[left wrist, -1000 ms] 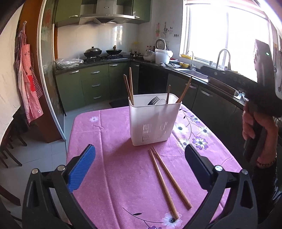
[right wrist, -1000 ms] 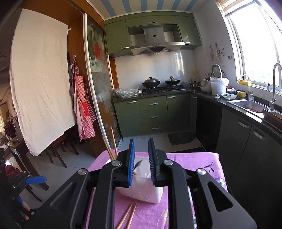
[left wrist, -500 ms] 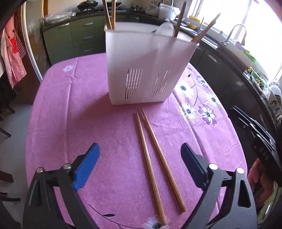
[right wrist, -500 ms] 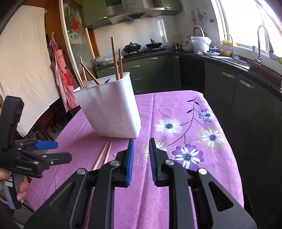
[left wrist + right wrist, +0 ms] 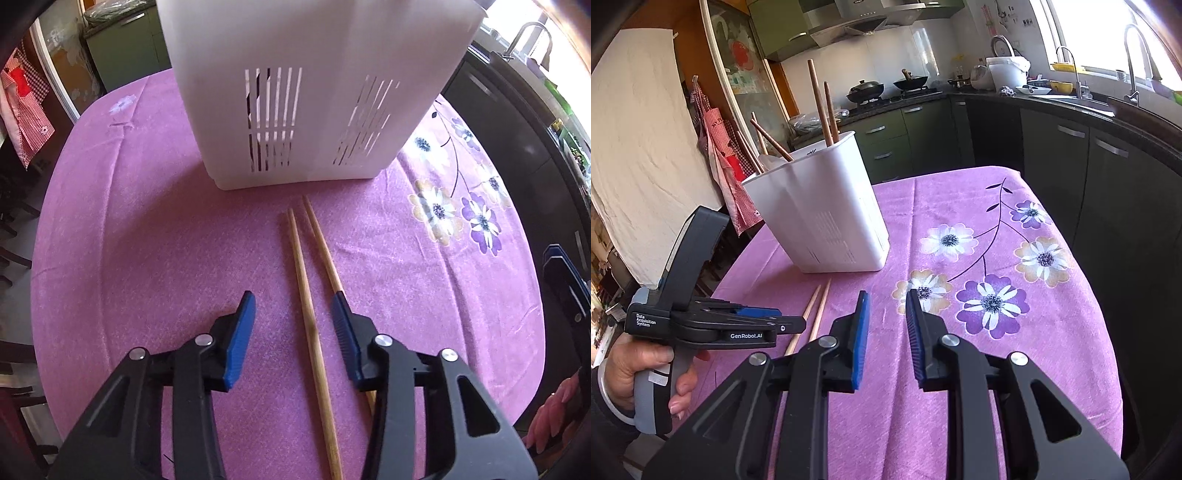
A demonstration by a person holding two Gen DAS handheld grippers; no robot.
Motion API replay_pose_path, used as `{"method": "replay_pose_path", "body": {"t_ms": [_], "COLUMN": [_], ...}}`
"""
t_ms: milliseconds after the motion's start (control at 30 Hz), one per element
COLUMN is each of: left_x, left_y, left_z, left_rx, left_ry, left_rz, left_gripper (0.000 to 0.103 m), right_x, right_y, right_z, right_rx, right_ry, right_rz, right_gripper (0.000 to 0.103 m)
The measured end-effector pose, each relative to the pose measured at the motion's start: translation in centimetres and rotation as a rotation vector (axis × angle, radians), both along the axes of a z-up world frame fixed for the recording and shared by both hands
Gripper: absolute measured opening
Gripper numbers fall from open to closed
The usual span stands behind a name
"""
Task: Organize utensils
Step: 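Lower the left gripper onto one of the last two chopsticks, close and lift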
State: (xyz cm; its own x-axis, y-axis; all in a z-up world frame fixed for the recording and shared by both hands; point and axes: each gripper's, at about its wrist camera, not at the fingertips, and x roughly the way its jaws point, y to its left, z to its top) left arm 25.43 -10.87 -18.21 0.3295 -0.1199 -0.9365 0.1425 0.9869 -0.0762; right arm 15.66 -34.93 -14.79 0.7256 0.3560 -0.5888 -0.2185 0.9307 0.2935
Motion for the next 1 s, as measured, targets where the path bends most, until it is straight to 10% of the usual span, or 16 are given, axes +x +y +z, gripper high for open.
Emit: {"method": "replay_pose_path", "body": {"t_ms": [400,1000], "left_x": [2.0,-1.7], "left_y": [-2.7,2.1], "left_z": [-0.7,8.0], "left_rx": [0.078,0.021], "left_ry": [0.008,-0.188], "left_rz": [-0.017,0.004], "left_gripper": [0.008,0.007], "right_x": [-0.1,-1.2], "right_y": [-1.2,-1.7], "right_z": [0.3,1.7], "right_rx": [0.030,0.039], "right_ry": [0.004,-0.026], "right_rz": [-0.011,-0.020], "right_gripper": [0.021,0.022]}}
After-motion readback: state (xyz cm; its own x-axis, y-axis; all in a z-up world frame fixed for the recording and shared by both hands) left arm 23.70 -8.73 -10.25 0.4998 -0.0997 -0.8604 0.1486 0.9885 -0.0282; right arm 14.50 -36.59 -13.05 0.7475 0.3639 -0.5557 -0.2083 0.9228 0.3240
